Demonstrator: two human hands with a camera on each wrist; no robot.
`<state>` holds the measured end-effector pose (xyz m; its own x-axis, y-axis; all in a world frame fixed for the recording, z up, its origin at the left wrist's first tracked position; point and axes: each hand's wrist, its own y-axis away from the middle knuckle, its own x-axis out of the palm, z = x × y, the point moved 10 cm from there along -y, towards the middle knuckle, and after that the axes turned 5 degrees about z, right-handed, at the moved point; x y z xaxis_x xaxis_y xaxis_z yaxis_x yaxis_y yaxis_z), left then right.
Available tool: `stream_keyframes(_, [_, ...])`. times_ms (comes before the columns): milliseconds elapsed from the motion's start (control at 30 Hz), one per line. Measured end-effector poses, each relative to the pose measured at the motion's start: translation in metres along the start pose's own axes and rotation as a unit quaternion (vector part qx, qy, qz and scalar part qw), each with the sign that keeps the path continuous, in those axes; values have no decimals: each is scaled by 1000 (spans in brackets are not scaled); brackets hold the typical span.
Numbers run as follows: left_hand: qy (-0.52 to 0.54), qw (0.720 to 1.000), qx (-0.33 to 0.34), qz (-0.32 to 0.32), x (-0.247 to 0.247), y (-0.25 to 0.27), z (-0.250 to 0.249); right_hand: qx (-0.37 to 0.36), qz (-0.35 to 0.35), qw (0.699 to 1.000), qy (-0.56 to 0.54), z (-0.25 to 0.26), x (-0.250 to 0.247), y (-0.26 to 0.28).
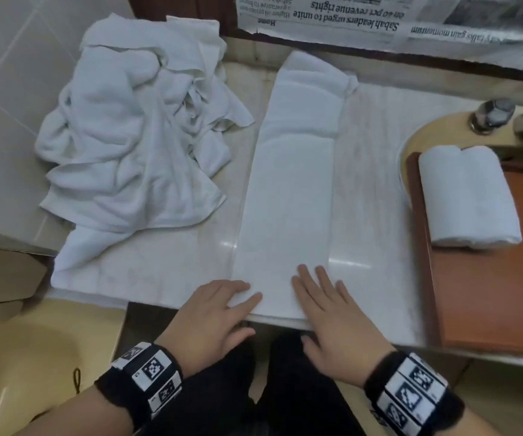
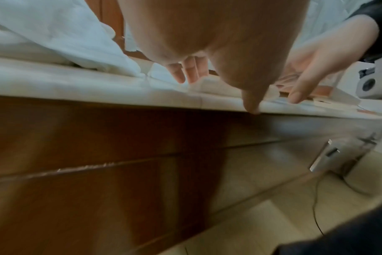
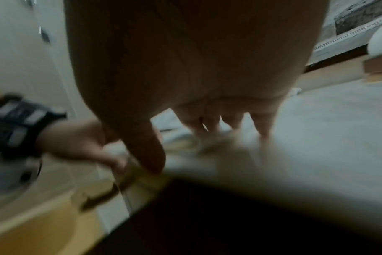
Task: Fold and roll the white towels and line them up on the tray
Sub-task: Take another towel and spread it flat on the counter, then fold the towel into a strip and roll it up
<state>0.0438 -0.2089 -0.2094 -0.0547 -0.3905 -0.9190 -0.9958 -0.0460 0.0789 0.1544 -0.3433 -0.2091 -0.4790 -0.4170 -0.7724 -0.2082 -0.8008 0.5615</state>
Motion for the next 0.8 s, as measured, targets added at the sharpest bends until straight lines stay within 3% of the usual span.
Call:
stream_keyframes(167, [-35, 992, 65, -105, 3, 24, -7, -73, -149, 986, 30, -7, 28, 21])
stream_keyframes(300, [-29, 988, 70, -134, 2, 24, -6, -100, -193, 975, 35, -7, 29, 26])
stream_keyframes(467, [-17, 992, 69, -108, -6, 21, -4, -106, -237, 966, 3, -12, 21, 35])
stream_keyframes(567, [26, 995, 79, -50, -10, 9, -4, -113, -254, 959, -44, -9, 10, 42])
stream_keyframes(667, [78, 997, 6, 20, -18, -9, 10, -87, -231, 957, -152, -14, 2, 36])
stream_keyframes(733, [113, 985, -103, 78, -20, -18, 27, -19, -198, 948, -249, -31, 2, 29])
stream_keyframes(800, [179, 957, -209, 91, -23, -20, 47, 39, -157, 934, -318, -43, 5, 24])
